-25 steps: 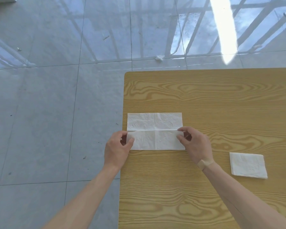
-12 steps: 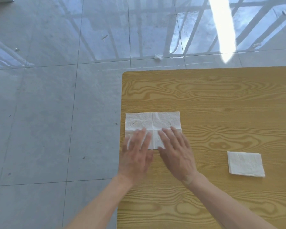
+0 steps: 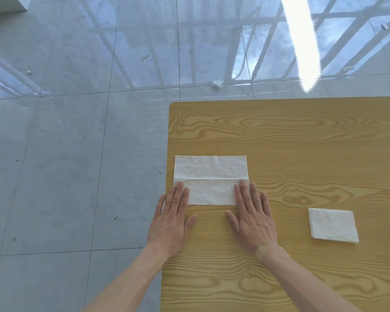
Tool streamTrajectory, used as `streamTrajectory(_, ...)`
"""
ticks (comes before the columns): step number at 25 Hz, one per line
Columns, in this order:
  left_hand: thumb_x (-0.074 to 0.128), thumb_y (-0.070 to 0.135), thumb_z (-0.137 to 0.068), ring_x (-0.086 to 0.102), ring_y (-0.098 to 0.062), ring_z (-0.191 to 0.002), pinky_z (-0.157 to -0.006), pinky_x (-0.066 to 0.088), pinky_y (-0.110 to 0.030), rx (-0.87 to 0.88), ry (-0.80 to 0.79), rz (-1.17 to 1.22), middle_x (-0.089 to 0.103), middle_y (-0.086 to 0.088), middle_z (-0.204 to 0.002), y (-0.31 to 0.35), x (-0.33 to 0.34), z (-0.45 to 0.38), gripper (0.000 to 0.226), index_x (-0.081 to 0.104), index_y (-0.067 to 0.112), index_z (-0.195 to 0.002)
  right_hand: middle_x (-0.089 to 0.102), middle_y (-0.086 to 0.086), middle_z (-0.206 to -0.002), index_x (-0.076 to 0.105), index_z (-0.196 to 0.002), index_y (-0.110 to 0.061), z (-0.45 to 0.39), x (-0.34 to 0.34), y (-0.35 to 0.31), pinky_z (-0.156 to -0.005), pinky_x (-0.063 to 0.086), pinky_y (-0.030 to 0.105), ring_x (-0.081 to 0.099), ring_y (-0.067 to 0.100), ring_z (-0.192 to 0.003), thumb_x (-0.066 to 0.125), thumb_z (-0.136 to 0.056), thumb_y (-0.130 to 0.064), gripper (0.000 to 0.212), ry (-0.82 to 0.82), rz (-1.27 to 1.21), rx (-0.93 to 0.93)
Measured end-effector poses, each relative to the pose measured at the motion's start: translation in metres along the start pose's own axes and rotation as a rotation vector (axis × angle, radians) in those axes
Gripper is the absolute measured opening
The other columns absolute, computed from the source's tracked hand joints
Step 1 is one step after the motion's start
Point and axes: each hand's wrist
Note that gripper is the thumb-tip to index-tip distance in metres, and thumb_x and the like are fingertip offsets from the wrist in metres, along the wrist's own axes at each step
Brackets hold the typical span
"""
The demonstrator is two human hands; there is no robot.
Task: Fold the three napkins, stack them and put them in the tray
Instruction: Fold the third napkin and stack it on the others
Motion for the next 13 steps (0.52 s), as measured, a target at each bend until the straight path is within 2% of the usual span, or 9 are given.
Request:
streamTrajectory(4,0.002,0.058,-0.098,-0.016,-0.019,-0.149,-0.120,0.003,-0.046,0.002,-0.014,0.029,-0.015,-0.006,-0.163,-0.015,-0.001,0.005,0.073,-0.010,0.011,-0.153,0.002,-0.001,-0.166,0.001,-0.156,-0.018,0.005,-0.004,0.007,-0.121,0.006,0.045,-0.004,0.023,-0.152,0.014,-0.099,-0.059,0.072,-0.016,-0.021,0.032)
streamTrajectory(6,0.005,0.058,-0.099,-0.010,-0.020,-0.151,-0.119,0.004,-0.049,0.022,0.024,0.059,-0.008,-0.007,-0.165,-0.014,-0.003,0.005,0.074,-0.003,0.011,-0.155,0.005,0.001,-0.165,0.006,-0.156,-0.017,0.006,-0.008,0.006,-0.121,0.007,0.046,-0.003,0.023,-0.152,0.015,-0.099,-0.057,0.071,-0.001,-0.053,0.022)
streamTrajectory(9,0.023,0.057,-0.100,0.014,-0.026,-0.149,-0.119,0.012,-0.052,0.044,0.161,0.137,0.016,-0.009,-0.163,-0.020,-0.011,-0.005,0.071,0.018,0.011,-0.154,0.026,0.005,-0.161,0.027,-0.153,-0.015,-0.002,-0.023,0.008,-0.121,0.018,0.046,0.015,0.025,-0.150,0.028,-0.101,-0.051,0.063,0.085,-0.174,-0.007)
streamTrajectory(11,0.035,0.054,-0.098,0.034,-0.029,-0.138,-0.116,0.023,-0.052,0.073,0.233,0.145,0.037,-0.010,-0.152,-0.025,-0.023,-0.023,0.064,0.037,0.012,-0.147,0.038,0.006,-0.155,0.038,-0.148,-0.015,-0.017,-0.033,0.012,-0.119,0.025,0.046,0.024,0.026,-0.148,0.042,-0.101,-0.044,0.056,0.112,-0.203,-0.022)
streamTrajectory(13,0.046,0.047,-0.097,0.047,-0.029,-0.125,-0.109,0.033,-0.048,0.090,0.254,0.152,0.051,-0.007,-0.138,-0.030,-0.037,-0.045,0.051,0.051,0.014,-0.136,0.041,0.005,-0.153,0.042,-0.146,-0.017,-0.034,-0.042,0.014,-0.119,0.025,0.047,0.025,0.026,-0.147,0.051,-0.098,-0.038,0.053,0.071,-0.191,-0.029)
Point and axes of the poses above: each hand's wrist, its own z-axis away from the middle knuckle, its own x-axis out of the palm, y = z × x
